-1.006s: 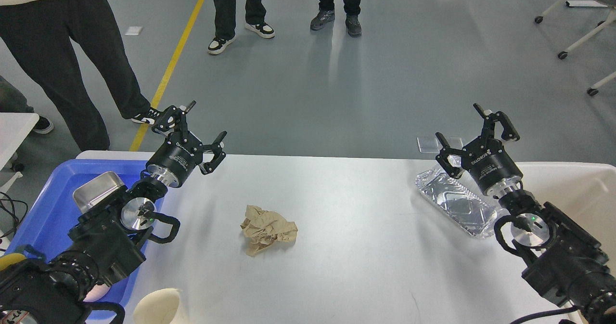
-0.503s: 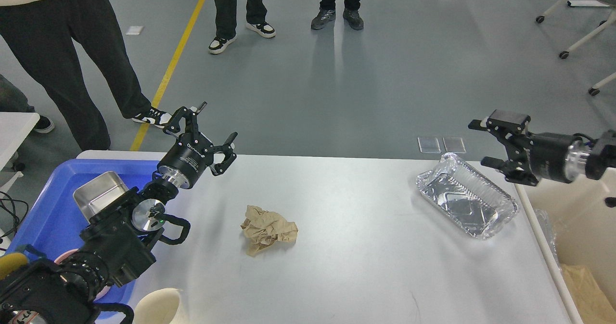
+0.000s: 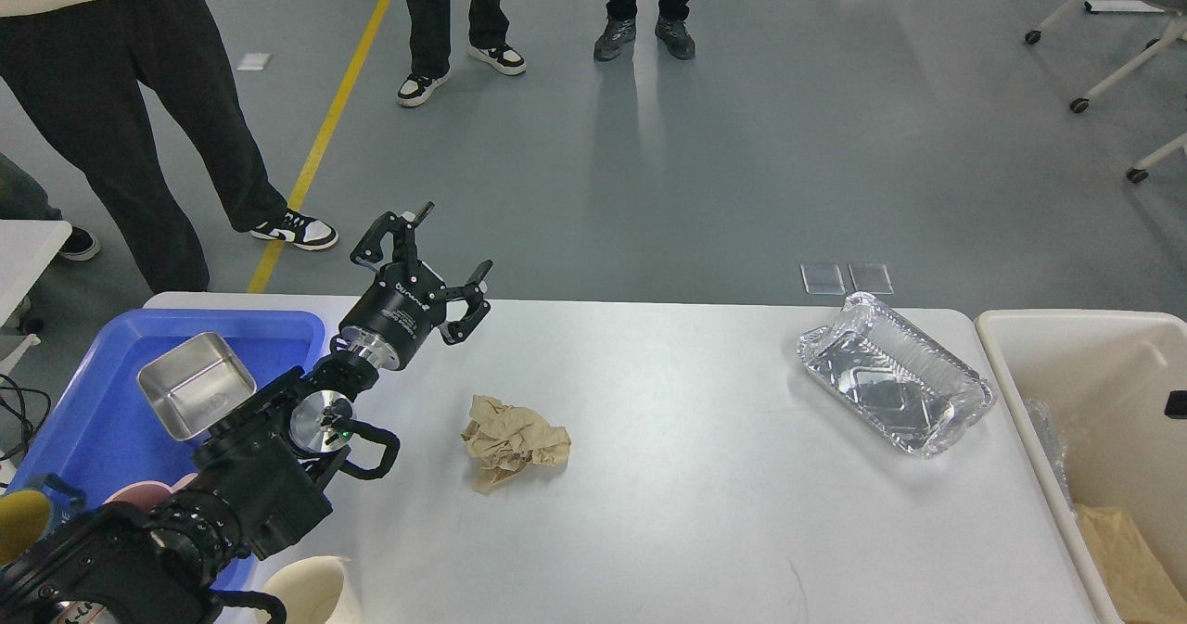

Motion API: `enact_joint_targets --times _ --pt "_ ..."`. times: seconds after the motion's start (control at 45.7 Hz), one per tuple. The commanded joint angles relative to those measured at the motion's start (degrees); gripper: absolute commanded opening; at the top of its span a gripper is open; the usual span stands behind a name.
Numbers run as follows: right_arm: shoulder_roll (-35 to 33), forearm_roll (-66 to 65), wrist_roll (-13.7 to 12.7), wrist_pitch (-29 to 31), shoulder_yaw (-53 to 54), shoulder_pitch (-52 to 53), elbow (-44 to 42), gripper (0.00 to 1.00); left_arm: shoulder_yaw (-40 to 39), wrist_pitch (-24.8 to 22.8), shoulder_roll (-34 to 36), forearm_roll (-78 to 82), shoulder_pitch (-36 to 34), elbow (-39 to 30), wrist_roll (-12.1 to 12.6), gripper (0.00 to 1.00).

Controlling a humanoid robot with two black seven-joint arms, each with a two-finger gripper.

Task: Tidy desktop
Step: 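Reach the right gripper to the foil container and grasp its edge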

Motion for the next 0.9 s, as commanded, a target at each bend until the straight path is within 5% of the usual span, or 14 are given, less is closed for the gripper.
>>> enact_joint_targets --times 0.0,0.262,0.459,0.875 --pt "-2.6 0.2 0.0 -0.1 -0.1 -0.2 0.6 1.00 0.1 0.0 -0.4 0.0 -0.1 0.0 0.0 0.97" --pt "2.5 -0.9 -0.8 -2.7 -0.3 -2.8 -2.8 1.00 0.1 0.0 -0.5 0.0 0.0 0.0 0.0 0.97" --pt "23.7 -3.7 -4.0 -6.0 -0.4 -3.8 -22.9 1.00 0.1 0.1 -0.2 0.1 1.1 0.0 0.0 0.97" --pt "61.0 -20.0 -3.5 -3.7 -1.7 8.0 -62.3 1.00 0.2 0.6 0.0 0.3 3.0 0.0 -0.1 0.97"
